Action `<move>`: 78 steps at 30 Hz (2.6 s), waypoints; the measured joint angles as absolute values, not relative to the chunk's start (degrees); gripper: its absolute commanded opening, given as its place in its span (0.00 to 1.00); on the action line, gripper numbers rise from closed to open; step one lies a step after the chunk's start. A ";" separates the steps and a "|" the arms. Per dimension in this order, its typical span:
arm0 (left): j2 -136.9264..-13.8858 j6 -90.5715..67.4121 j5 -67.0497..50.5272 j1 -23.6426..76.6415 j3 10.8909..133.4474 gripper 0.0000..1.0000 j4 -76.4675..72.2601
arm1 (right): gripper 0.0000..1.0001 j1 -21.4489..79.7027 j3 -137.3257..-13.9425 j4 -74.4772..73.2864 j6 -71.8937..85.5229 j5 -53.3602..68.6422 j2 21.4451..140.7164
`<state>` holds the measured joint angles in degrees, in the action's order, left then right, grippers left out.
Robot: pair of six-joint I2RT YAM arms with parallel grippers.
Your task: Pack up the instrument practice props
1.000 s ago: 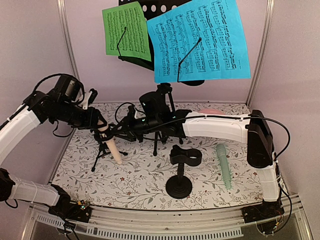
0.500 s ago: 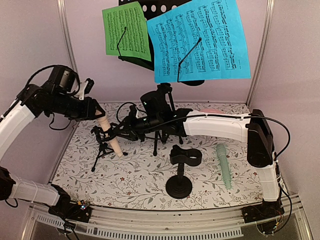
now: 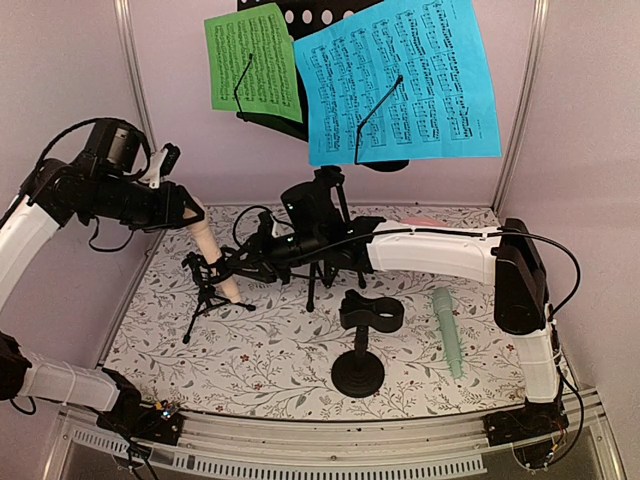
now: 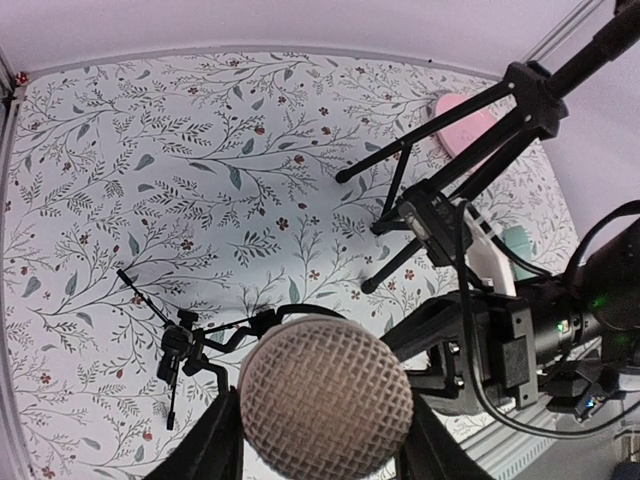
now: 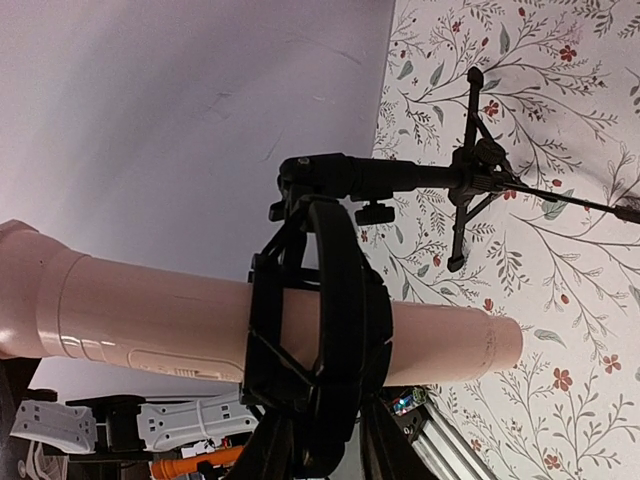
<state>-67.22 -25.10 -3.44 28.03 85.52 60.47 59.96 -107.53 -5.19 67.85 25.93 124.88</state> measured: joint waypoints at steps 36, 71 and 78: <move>-69.93 -22.06 4.03 27.99 106.21 0.38 69.65 | 0.27 59.57 -107.53 -5.15 66.57 26.11 124.88; -61.89 -20.10 2.55 27.79 108.62 0.36 57.76 | 0.53 58.74 -107.61 -3.46 62.37 27.46 124.01; -63.42 -19.86 -3.99 27.77 108.64 0.35 57.17 | 0.56 58.74 -107.57 -5.87 60.45 26.26 119.24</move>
<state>-63.42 -19.86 -3.99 27.77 108.64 57.17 58.74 -107.57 -5.87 60.45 26.26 119.24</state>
